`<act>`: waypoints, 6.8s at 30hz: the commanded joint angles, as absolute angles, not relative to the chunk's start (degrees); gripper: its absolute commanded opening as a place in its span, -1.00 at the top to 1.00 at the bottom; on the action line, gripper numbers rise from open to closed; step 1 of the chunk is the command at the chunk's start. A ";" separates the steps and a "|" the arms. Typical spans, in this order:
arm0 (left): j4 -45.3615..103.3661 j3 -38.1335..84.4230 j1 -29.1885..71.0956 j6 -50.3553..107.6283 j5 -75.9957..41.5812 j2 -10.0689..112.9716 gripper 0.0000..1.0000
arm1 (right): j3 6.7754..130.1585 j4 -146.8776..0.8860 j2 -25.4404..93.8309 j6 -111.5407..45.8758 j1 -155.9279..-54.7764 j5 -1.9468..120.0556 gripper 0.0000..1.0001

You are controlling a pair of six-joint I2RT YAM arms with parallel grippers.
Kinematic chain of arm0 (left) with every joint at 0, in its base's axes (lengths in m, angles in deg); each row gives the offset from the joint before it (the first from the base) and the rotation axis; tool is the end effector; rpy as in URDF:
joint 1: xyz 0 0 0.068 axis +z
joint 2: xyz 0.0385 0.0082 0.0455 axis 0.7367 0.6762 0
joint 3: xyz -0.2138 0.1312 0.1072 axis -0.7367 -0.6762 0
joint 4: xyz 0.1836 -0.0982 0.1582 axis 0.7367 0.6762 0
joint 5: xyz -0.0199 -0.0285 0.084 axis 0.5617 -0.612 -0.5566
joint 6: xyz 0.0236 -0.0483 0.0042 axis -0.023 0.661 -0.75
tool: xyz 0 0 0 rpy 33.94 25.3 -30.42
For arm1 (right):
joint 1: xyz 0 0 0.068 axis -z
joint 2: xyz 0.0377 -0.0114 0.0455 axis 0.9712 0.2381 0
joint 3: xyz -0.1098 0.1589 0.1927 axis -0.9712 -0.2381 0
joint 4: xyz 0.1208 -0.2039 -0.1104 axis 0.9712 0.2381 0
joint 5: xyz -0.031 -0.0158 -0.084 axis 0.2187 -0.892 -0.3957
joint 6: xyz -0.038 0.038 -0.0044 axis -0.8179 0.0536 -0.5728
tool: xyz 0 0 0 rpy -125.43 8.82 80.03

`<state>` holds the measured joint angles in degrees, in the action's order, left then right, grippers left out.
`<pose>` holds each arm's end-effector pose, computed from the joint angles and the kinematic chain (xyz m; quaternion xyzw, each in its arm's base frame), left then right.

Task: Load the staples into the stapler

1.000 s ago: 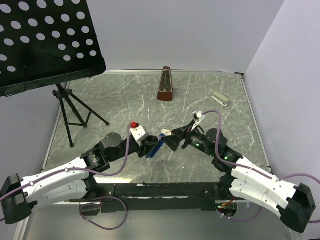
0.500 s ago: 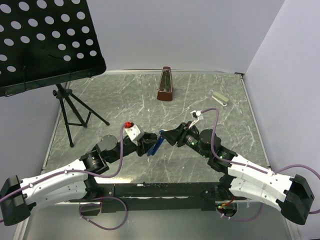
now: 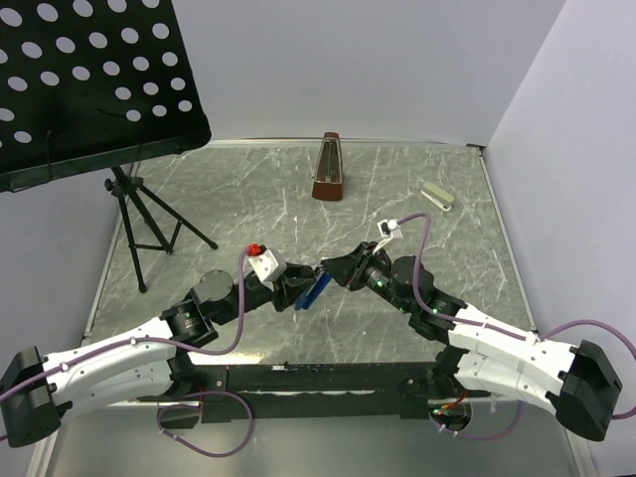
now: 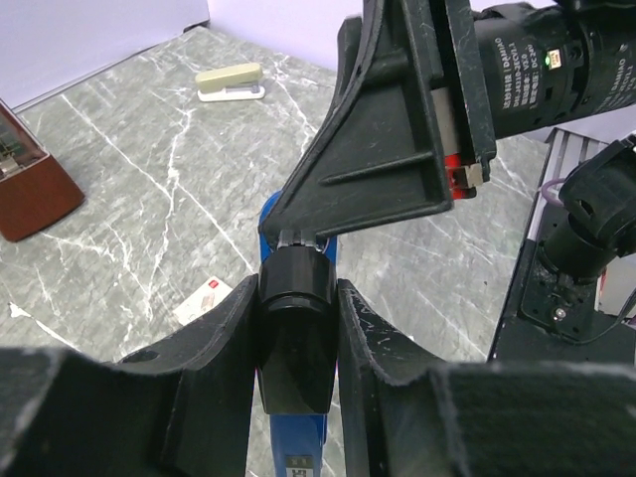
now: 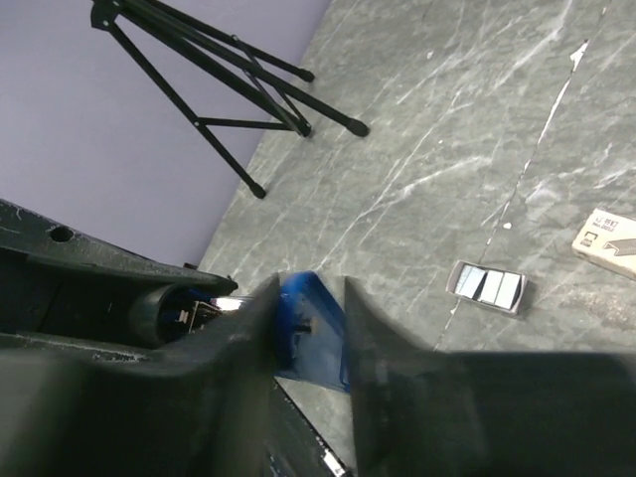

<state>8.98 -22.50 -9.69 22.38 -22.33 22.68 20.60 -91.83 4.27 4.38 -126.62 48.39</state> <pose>0.1064 -0.1681 0.2814 0.3211 0.6159 -0.3892 0.6051 0.1368 0.1623 0.2672 -0.0233 0.7377 0.4817 0.4724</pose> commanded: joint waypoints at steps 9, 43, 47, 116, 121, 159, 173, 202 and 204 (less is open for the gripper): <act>-5.45 -29.68 -10.64 25.75 -32.84 7.26 0.98 | 18.50 -90.38 -9.77 10.97 -116.77 47.63 1.00; -10.38 -56.58 -10.55 66.89 -53.24 -5.76 -0.30 | 9.62 -113.41 -25.17 33.13 -101.54 50.27 1.00; -8.98 -55.71 -10.55 65.93 -51.93 -6.81 -0.62 | 9.71 -110.78 -25.88 31.55 -101.63 49.39 1.00; 34.53 -10.45 -14.86 13.28 -22.92 45.46 0.98 | 19.02 -62.78 -23.25 -9.92 -101.45 49.30 -0.89; 33.92 -9.83 -14.86 11.79 -21.69 48.90 0.98 | 20.08 -64.09 -18.25 -14.94 -101.54 56.40 -0.90; 41.90 -7.19 -5.48 30.23 -41.80 19.76 -0.99 | 34.04 -54.70 10.75 -39.19 -116.29 71.28 -0.91; 40.36 -8.31 0.96 26.03 -57.80 2.25 -0.99 | 48.99 -45.64 37.92 -53.26 -131.06 63.64 -0.72; 35.33 -15.10 27.06 30.50 -39.62 -4.62 -0.99 | 72.26 -44.94 60.86 -31.94 -140.12 51.96 1.00; 35.32 -15.19 27.06 30.59 -39.18 -4.97 -0.99 | 74.56 -42.76 62.97 -24.32 -140.03 47.57 1.00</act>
<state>37.76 -15.64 26.81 29.42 -40.28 -3.94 67.46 -41.65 60.97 -41.28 -139.45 56.47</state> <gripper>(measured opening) 0.995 0.311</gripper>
